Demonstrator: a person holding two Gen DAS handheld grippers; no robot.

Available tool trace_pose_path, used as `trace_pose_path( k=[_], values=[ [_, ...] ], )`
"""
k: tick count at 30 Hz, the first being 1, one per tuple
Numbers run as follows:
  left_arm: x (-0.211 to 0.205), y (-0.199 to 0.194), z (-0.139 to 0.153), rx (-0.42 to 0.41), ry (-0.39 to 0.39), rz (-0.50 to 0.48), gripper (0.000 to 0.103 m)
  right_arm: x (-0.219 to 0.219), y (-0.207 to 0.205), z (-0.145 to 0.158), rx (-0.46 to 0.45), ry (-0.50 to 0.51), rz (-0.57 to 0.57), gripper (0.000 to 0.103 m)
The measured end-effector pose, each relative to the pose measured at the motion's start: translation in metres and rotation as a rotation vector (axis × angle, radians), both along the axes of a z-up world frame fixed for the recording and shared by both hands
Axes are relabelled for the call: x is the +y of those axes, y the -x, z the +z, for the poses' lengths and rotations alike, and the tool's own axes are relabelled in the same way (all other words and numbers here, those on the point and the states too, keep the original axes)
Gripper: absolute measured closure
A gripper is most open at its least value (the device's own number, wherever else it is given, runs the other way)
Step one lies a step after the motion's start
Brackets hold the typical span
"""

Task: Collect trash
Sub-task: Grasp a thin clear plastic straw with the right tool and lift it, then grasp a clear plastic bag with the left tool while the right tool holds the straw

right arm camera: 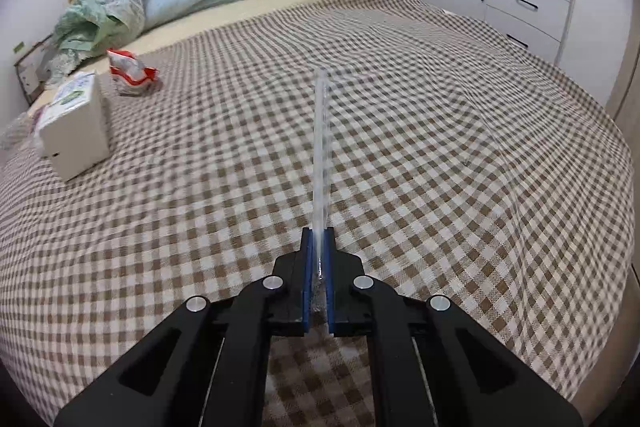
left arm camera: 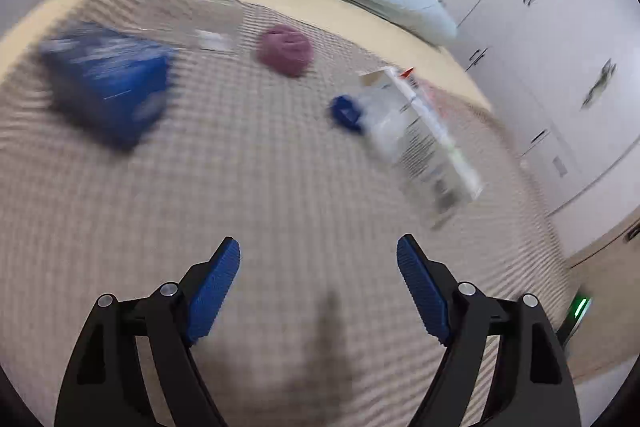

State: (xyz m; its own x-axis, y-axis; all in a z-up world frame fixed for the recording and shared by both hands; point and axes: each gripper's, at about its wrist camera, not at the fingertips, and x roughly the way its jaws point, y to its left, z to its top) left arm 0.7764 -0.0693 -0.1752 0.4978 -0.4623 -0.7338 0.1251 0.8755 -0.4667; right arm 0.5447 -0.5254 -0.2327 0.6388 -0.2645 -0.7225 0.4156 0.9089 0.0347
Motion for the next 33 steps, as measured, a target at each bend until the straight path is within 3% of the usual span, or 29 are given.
trace_pose_path(
  k=[4, 7, 10, 11, 12, 14, 20, 25, 29, 33],
  values=[
    [-0.056, -0.067, 0.001, 0.031, 0.079, -0.045, 0.026, -0.018, 0.019, -0.002, -0.027, -0.082, -0.022, 0.098],
    [-0.088, -0.105, -0.018, 0.077, 0.015, 0.003, 0.026, -0.024, 0.030, 0.002, -0.045, -0.096, -0.035, 0.098],
    [-0.102, -0.125, -0.036, 0.117, 0.021, 0.053, 0.038, -0.022, 0.031, 0.002, -0.038, -0.085, -0.033, 0.098],
    [-0.105, -0.127, -0.038, 0.106, 0.007, 0.055, 0.049, -0.022, 0.029, 0.002, -0.038, -0.090, -0.031, 0.098],
    [-0.108, -0.125, -0.038, 0.076, -0.032, 0.053, 0.078, -0.023, 0.029, 0.001, -0.043, -0.099, -0.030, 0.098],
    [-0.110, -0.115, -0.034, 0.046, -0.061, 0.026, 0.089, -0.021, 0.019, -0.002, -0.046, -0.107, -0.028, 0.098],
    [-0.073, -0.008, 0.027, -0.029, 0.083, 0.023, 0.092, -0.022, 0.016, -0.003, -0.034, -0.114, -0.021, 0.097],
    [-0.064, 0.110, 0.092, -0.099, 0.136, -0.027, 0.092, -0.022, 0.028, 0.012, -0.044, -0.138, 0.016, 0.098],
    [-0.102, 0.197, 0.120, -0.195, 0.052, -0.159, 0.092, -0.013, 0.108, 0.059, -0.164, -0.111, 0.050, 0.098],
    [-0.178, 0.270, 0.090, -0.139, -0.010, -0.373, 0.092, -0.026, 0.227, 0.070, -0.163, -0.067, 0.055, 0.098]
  ],
)
